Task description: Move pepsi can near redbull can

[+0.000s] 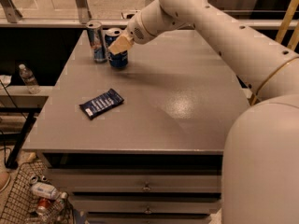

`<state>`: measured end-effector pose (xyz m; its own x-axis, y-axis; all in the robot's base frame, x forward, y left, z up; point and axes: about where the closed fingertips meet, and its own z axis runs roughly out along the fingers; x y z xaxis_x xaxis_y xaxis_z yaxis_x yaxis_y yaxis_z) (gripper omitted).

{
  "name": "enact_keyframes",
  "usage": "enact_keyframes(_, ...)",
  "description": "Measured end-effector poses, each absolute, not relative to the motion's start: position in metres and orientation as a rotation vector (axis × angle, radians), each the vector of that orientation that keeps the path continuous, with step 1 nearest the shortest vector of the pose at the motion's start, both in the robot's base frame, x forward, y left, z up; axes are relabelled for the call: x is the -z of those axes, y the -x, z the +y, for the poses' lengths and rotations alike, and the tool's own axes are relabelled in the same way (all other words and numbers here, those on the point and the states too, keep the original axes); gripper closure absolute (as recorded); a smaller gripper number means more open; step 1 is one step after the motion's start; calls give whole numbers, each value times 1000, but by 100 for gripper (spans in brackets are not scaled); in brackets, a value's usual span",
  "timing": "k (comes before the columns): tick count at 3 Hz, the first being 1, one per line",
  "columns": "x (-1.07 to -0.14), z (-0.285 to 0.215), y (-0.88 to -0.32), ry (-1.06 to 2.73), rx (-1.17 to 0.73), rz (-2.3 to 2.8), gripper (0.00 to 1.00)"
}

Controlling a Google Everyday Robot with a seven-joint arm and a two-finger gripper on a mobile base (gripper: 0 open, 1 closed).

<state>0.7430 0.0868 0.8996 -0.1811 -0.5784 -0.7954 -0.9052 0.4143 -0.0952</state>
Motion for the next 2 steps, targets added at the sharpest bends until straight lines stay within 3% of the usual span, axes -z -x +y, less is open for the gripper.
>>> enact_keyframes(1, -896, 92, -748, 1254, -542, 1852, 100)
enact_keyframes(2, -894, 94, -747, 1258, -546, 1853, 83)
